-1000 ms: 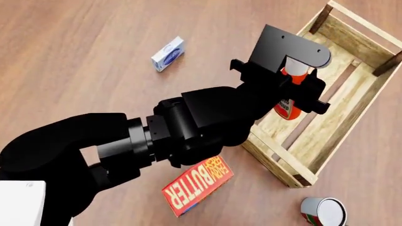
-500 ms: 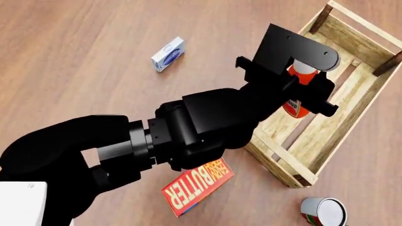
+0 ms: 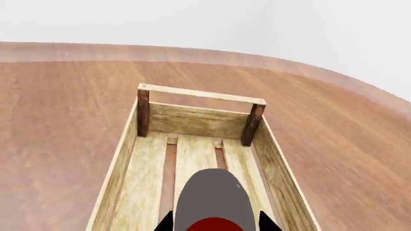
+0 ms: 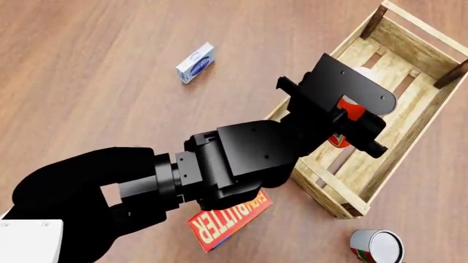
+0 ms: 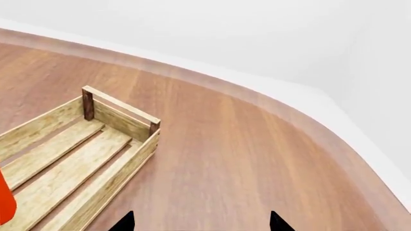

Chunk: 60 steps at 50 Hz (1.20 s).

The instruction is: Pick up the ketchup, and put it in the wooden tray.

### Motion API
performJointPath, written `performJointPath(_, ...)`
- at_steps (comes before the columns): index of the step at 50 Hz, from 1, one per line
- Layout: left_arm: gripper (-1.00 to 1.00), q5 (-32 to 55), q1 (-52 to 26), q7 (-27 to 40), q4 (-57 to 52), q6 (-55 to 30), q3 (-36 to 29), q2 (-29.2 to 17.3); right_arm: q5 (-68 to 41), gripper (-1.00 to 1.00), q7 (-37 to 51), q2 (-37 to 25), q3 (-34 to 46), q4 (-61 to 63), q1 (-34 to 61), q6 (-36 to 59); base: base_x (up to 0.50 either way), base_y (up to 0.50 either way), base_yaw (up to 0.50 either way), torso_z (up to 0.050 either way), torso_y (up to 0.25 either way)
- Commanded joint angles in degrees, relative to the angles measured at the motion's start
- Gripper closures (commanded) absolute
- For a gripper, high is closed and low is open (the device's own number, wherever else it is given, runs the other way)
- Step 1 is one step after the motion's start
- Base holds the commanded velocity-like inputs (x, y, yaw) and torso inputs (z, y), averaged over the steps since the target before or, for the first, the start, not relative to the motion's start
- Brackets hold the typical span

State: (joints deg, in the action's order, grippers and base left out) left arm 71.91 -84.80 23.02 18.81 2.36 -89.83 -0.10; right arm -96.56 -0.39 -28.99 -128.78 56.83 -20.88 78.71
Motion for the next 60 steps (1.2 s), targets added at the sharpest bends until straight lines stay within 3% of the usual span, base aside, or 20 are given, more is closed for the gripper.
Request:
performJointPath(1, 1.0, -1.33, 1.18, -0.23, 0.77, 0.7, 0.54, 0.1, -0.11, -1.0, 0.59, 0.16, 0.31, -0.1, -0.4, -0.41, 0.0, 0.0, 0.0, 0.0, 0.0)
performJointPath(26, 1.0, 1.34, 2.89, -2.37, 2.57, 2.34, 0.49, 0.1, 0.38, -1.0, 0.61, 0.37, 0.63, 0.06, -0.94, -0.9, 0.0, 0.0, 0.0, 0.0, 0.0)
performJointPath(54, 1.0, -2.59, 4.6, -2.4, 2.58, 2.2, 0.59, 0.1, 0.38, -1.0, 1.21, 0.63, 1.12, -0.04, -1.63, -1.58, 0.0, 0.0, 0.0, 0.0, 0.001)
performJointPath(55, -1.0, -2.74, 4.68, -2.35, 2.62, 2.19, 0.58, 0.1, 0.4, -1.0, 1.18, 0.64, 1.13, -0.03, -1.63, -1.6, 0.0, 0.0, 0.0, 0.0, 0.0)
performJointPath(60, -1.0, -3.62, 4.94, -1.85, 2.59, 1.98, 0.62, 0.1, 0.49, -1.0, 1.23, 0.69, 1.18, 0.0, -1.69, -1.7, 0.0, 0.0, 0.0, 0.0, 0.0)
